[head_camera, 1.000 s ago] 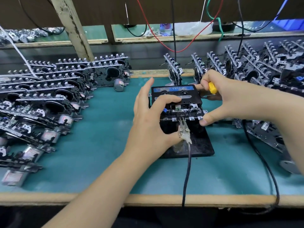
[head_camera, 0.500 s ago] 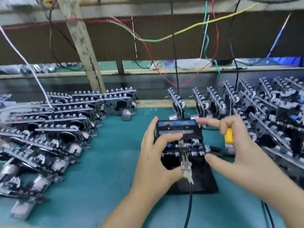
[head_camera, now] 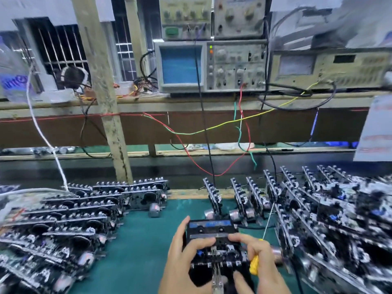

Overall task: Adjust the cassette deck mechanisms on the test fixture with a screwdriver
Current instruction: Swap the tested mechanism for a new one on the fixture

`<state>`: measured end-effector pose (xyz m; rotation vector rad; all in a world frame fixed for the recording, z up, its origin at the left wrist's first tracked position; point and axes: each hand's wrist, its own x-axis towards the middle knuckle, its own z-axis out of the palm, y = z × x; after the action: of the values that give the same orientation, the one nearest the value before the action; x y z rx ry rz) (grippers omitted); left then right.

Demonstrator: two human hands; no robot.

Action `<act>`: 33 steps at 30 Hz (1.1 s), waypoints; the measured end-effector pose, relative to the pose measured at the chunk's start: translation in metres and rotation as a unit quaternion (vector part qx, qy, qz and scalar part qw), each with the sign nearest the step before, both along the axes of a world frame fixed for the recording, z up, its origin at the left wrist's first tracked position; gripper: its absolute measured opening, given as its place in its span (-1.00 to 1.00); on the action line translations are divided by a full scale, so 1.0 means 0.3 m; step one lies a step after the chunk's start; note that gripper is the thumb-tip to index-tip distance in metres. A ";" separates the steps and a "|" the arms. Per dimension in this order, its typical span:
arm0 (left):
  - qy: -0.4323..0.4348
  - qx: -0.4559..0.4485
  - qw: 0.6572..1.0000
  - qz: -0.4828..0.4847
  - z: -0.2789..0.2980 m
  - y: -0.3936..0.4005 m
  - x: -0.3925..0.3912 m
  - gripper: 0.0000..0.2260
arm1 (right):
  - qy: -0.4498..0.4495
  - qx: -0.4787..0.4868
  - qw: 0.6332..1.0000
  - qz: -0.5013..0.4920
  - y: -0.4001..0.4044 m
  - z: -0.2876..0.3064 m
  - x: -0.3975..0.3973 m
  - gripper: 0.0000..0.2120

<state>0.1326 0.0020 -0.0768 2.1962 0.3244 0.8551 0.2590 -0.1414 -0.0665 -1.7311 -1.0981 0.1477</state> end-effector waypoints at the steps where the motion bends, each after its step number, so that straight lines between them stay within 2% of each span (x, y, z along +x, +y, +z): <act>1: 0.001 -0.018 1.000 0.010 -0.001 -0.003 -0.009 -0.45 | -0.021 0.000 1.000 -0.020 -0.003 0.010 -0.021 -0.60; 5: 0.002 -0.028 0.999 0.037 0.004 -0.017 -0.008 -0.46 | -0.072 -0.006 0.997 -0.029 -0.036 0.013 -0.064 -0.56; 9: -0.002 -0.046 0.999 0.026 0.020 -0.019 -0.020 -0.43 | -0.076 0.084 0.989 -0.091 -0.057 -0.001 -0.073 -0.56; 13: 0.012 -0.061 0.998 0.014 0.027 -0.026 -0.025 -0.44 | -0.013 0.104 0.980 -0.171 -0.098 -0.050 -0.103 -0.27; 18: 0.028 -0.061 0.998 0.018 0.025 -0.025 -0.027 -0.37 | -0.006 0.091 0.987 -0.136 -0.103 -0.027 -0.142 -0.44; 33: 0.016 -0.052 0.998 0.019 0.010 -0.015 -0.026 -0.38 | 0.010 0.106 0.988 -0.110 -0.086 -0.044 -0.128 -0.50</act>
<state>0.1247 -0.0026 -0.0739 2.1151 0.4182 0.8053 0.2206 -0.1671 -0.0797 -1.6421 -0.8678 -0.0869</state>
